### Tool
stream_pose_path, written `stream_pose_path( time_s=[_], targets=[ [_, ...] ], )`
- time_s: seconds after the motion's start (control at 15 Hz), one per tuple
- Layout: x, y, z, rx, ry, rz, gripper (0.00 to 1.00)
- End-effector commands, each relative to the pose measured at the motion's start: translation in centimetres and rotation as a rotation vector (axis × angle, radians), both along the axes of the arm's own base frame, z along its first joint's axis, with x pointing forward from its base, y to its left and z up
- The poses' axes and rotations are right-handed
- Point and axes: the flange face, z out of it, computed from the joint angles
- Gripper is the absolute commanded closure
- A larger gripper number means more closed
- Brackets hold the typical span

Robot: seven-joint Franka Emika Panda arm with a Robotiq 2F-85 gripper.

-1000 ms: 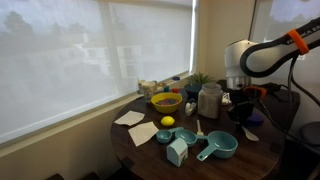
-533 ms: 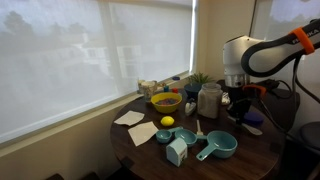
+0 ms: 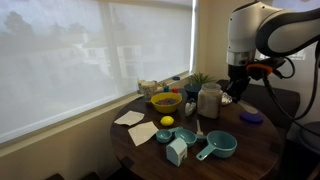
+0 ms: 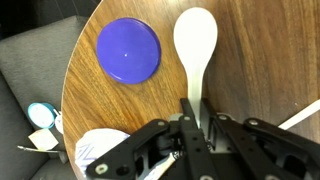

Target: Use the white plastic spoon to put some of the contents of the glass jar onto the white plate

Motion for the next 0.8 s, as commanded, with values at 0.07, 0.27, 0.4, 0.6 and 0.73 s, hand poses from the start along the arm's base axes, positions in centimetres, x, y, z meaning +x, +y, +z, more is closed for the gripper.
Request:
stream_pose_path(
  time_s=[0.07,0.27,0.4,0.6,0.73],
  targets=[
    [0.1,-0.2,-0.5,0.0,0.013,-0.004,0.87],
    [0.2,-0.2,-1.0,0.0,0.024,-0.004,0.87],
    [0.4,-0.5,-0.2,-0.018,-0.003,-0.009,0.97],
    [1.1,-1.8,2.4,-0.094,-0.074,-0.008,0.97],
    [1.7,-2.7,4.7,-0.145,-0.14,-0.01,0.97]
  ],
)
